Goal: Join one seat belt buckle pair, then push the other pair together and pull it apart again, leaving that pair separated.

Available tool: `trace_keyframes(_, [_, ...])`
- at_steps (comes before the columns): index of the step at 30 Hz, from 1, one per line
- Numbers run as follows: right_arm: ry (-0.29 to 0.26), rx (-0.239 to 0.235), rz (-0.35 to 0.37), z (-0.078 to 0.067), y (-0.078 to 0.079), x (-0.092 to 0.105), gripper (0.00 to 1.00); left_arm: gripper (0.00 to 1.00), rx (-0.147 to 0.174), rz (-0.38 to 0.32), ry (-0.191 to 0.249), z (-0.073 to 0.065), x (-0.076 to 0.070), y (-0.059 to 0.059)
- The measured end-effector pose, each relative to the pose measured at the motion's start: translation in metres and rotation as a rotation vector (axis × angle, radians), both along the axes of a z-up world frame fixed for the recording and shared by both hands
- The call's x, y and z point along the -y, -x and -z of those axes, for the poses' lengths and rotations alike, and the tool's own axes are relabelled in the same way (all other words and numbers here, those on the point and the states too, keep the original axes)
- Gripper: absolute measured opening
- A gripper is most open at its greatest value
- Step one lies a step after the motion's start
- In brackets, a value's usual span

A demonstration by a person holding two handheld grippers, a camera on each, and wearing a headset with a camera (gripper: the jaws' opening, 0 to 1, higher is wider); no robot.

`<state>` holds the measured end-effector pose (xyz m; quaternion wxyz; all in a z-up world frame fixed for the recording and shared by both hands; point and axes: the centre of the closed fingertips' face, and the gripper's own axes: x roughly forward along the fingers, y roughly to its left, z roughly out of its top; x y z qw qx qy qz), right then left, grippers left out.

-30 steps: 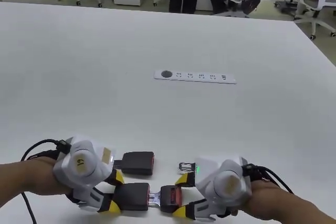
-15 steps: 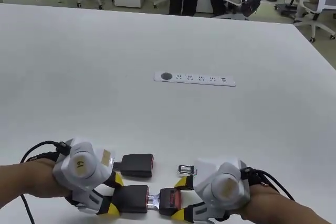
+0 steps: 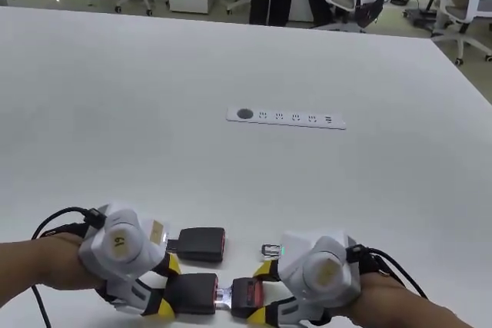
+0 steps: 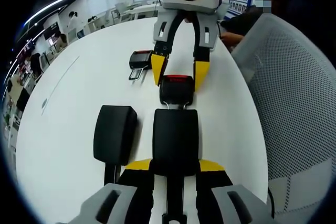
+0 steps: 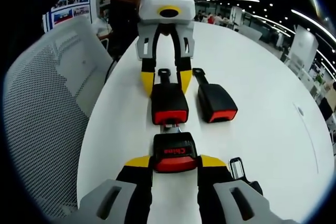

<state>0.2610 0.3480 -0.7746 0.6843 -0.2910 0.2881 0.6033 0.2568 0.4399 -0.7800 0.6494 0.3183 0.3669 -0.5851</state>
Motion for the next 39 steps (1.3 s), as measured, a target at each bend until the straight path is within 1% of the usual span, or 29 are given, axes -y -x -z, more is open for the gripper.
trace_keyframes(4, [-0.001, -0.009, 0.009, 0.001, 0.000, -0.002, 0.28, 0.31, -0.001, -0.004, 0.001, 0.000, 0.000, 0.000])
trace_keyframes(14, [0.009, -0.011, 0.008, 0.002, 0.000, -0.002, 0.28, 0.31, -0.001, -0.004, -0.001, 0.002, -0.002, -0.001])
trace_keyframes(17, [-0.010, -0.029, 0.037, 0.001, 0.000, -0.007, 0.28, 0.30, 0.000, -0.002, -0.003, 0.002, -0.002, -0.001])
trace_keyframes(19, [-0.016, -0.022, 0.031, 0.001, 0.000, -0.014, 0.28, 0.30, 0.000, -0.003, -0.006, 0.002, -0.002, -0.001])
trace_keyframes(21, [-0.009, -0.026, 0.031, 0.002, -0.002, -0.015, 0.28, 0.30, 0.000, -0.005, -0.007, 0.002, -0.002, -0.001])
trace_keyframes(26, [-0.013, -0.028, 0.036, 0.002, 0.001, -0.017, 0.28, 0.30, -0.001, -0.005, -0.010, 0.002, -0.001, -0.001])
trace_keyframes(27, [0.047, -0.056, 0.076, 0.007, 0.002, -0.005, 0.28, 0.30, 0.008, -0.003, -0.002, 0.000, 0.002, -0.001])
trace_keyframes(28, [0.013, -0.035, 0.053, 0.004, -0.001, -0.012, 0.28, 0.30, 0.000, -0.008, -0.009, 0.001, 0.000, 0.001])
trace_keyframes(29, [0.014, -0.032, 0.046, 0.005, -0.003, -0.011, 0.28, 0.30, 0.001, -0.010, -0.005, 0.000, 0.001, 0.001])
trace_keyframes(34, [0.018, -0.028, 0.039, 0.003, -0.002, -0.014, 0.28, 0.30, 0.001, -0.008, -0.009, 0.001, 0.000, 0.002])
trace_keyframes(37, [0.025, -0.025, 0.031, 0.004, -0.007, -0.016, 0.29, 0.31, 0.001, -0.005, -0.008, 0.000, 0.001, 0.004])
trace_keyframes(39, [0.026, -0.019, 0.026, 0.003, -0.006, -0.017, 0.29, 0.31, 0.000, -0.006, -0.012, 0.000, 0.001, 0.004])
